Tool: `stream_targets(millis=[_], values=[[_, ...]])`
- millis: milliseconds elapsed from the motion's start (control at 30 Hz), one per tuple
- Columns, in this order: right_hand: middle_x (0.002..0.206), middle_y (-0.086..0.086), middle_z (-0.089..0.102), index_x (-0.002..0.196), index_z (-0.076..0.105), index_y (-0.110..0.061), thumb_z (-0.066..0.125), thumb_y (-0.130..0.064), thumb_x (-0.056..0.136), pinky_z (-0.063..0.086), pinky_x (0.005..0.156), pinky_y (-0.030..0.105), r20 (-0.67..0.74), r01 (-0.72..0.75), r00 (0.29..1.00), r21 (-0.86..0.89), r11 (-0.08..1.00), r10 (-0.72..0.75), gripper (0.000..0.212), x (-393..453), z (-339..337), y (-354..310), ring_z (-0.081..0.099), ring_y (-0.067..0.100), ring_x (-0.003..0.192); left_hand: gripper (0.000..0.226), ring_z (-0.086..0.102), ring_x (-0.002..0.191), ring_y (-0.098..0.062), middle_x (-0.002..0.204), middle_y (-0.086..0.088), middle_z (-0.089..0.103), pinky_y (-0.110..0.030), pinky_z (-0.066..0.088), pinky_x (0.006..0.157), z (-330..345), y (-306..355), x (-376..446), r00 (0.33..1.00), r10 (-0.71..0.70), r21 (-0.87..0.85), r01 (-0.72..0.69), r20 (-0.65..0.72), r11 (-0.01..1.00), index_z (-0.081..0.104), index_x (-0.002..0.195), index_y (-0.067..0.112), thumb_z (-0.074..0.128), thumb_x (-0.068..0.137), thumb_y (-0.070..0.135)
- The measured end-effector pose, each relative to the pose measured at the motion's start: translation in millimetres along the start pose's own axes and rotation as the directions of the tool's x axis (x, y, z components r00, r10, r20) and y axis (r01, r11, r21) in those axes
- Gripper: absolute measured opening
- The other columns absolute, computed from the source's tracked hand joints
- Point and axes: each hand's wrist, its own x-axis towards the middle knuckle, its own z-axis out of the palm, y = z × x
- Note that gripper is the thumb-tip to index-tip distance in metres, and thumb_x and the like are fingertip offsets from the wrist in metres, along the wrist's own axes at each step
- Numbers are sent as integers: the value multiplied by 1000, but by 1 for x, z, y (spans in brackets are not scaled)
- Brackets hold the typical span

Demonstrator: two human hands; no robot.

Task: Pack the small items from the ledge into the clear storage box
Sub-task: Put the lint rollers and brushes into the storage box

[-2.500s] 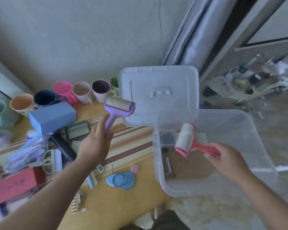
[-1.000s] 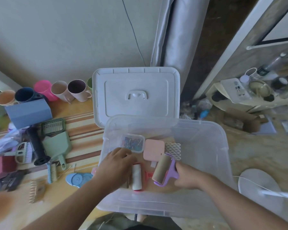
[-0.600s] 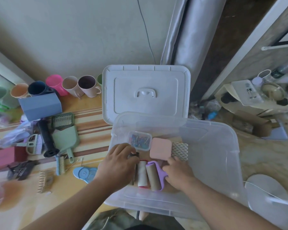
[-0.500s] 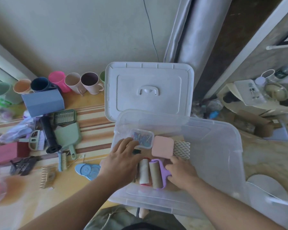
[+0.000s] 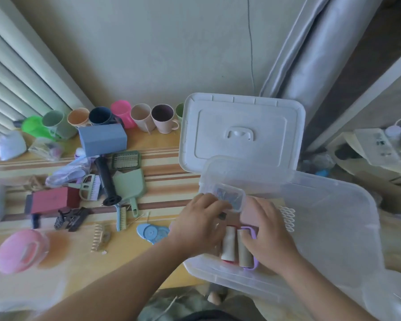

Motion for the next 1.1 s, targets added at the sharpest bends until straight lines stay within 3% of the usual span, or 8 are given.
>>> stream_targets(millis=[100, 267, 400, 567, 700, 900, 1033, 1100], values=[[129, 0, 57, 139, 60, -23, 61, -29, 87, 48, 101, 41, -104, 136, 986, 8, 991, -134, 52, 14, 3, -66, 53, 25, 120, 35, 55, 98, -15, 107, 7, 56, -27, 43, 81, -31, -43, -23, 974, -154, -46, 148, -164, 988, 64, 121, 27, 67, 86, 31], [118, 2, 58, 129, 61, -21, 65, -19, 86, 50, 86, 34, -15, 326, 945, 24, 945, -326, 43, 41, 59, -183, 55, 23, 108, 42, 53, 108, -30, 111, 2, 52, -46, 47, 97, -62, -184, -101, 846, -531, 187, 532, -59, 826, 65, 118, 31, 63, 78, 42], [132, 1, 46, 136, 46, -26, 60, -28, 93, 51, 90, 46, 377, 196, 919, -179, 964, -117, 46, 54, 156, -226, 48, 28, 117, 51, 48, 124, -35, 132, -4, 51, -52, 47, 100, -87, -252, -175, 688, -722, 444, 629, 64, 639, 60, 129, 36, 66, 80, 48], [146, 2, 45, 153, 34, -27, 64, -41, 95, 40, 105, 53, 500, 83, 844, -478, 874, 194, 68, 57, 239, -200, 46, 31, 126, 96, 36, 137, -35, 150, -3, 31, -48, 44, 107, -96, -294, -219, 574, -761, 417, 639, 301, 647, 19, 154, 40, 67, 75, 71], [137, -1, 50, 143, 48, -27, 70, -46, 87, 43, 97, 50, 422, 39, 865, -596, 802, 271, 63, 51, 255, -175, 44, 31, 124, 99, 44, 127, -32, 141, -2, 35, -43, 49, 98, -86, -306, -218, 583, -764, 385, 661, 275, 644, 11, 155, 45, 62, 75, 74], [134, -5, 52, 136, 53, -28, 72, -49, 82, 35, 103, 51, 458, 113, 862, -593, 797, 218, 61, 60, 253, -184, 41, 28, 128, 56, 57, 105, -30, 122, -2, 45, -40, 55, 83, -73, -319, -202, 576, -756, 250, 718, 310, 650, 38, 138, 42, 60, 88, 52], [120, -6, 45, 129, 52, -28, 68, -52, 78, 45, 95, 39, 416, 52, 898, -421, 906, 142, 59, 60, 221, -224, 44, 22, 115, 51, 59, 92, -23, 110, 4, 45, -34, 50, 70, -88, -311, -201, 611, -731, 158, 724, 304, 671, 42, 136, 42, 59, 88, 48], [112, -9, 45, 123, 54, -30, 68, -52, 74, 51, 88, 31, 292, 32, 956, -207, 978, 31, 56, 58, 189, -238, 47, 17, 108, 55, 59, 91, -16, 109, 10, 49, -29, 46, 67, -100, -298, -201, 721, -625, 88, 631, 300, 771, 44, 135, 46, 60, 83, 51]])
